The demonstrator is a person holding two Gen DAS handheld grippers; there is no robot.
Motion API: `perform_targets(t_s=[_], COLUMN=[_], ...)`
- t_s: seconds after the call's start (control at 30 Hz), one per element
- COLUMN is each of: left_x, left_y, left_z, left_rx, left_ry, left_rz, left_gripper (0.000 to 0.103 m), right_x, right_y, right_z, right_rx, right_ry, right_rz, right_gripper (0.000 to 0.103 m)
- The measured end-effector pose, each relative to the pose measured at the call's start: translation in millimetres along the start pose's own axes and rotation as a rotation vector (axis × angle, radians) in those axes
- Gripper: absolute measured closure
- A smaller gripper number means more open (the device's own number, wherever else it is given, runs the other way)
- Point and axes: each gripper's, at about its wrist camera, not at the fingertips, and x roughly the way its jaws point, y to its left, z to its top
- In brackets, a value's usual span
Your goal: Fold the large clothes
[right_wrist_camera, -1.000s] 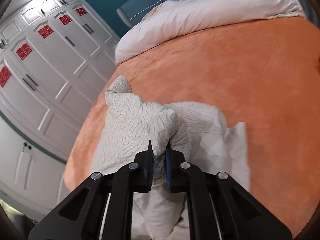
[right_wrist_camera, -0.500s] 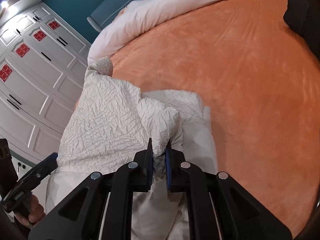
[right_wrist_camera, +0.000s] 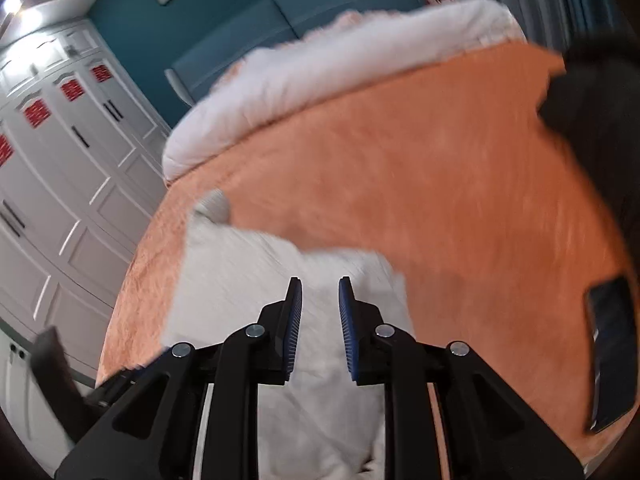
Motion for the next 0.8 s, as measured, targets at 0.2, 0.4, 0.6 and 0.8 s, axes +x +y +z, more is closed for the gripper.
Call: perform_targets(t_s=[0.2, 0.4, 0.6, 0.8], left_x=[2, 5, 11, 19], left_y=[-3, -4, -7, -9], left_z=[2, -1, -9, -15], left_rx=[-0.002, 0.005, 0.02, 0.038], left_ry=[0.004, -0.01, -0.049, -0.069], left_rz=[0.012, 0.02, 0.038, 0.054], left_gripper=[0.059, 0.058, 0.057, 0.057], right_x=[41, 86, 98, 104], right_y=[17, -1, -12, -22], right_z=[-2, -32, -46, -59], right_rx=[-0.02, 0.02, 0.01, 0.022], right_ry=[0.025, 0.056, 0.03, 0.008], right_rz=[-0.052, -0.077, -0.037, -0.001], right_gripper=[0.085, 0.089, 0.089, 0.09])
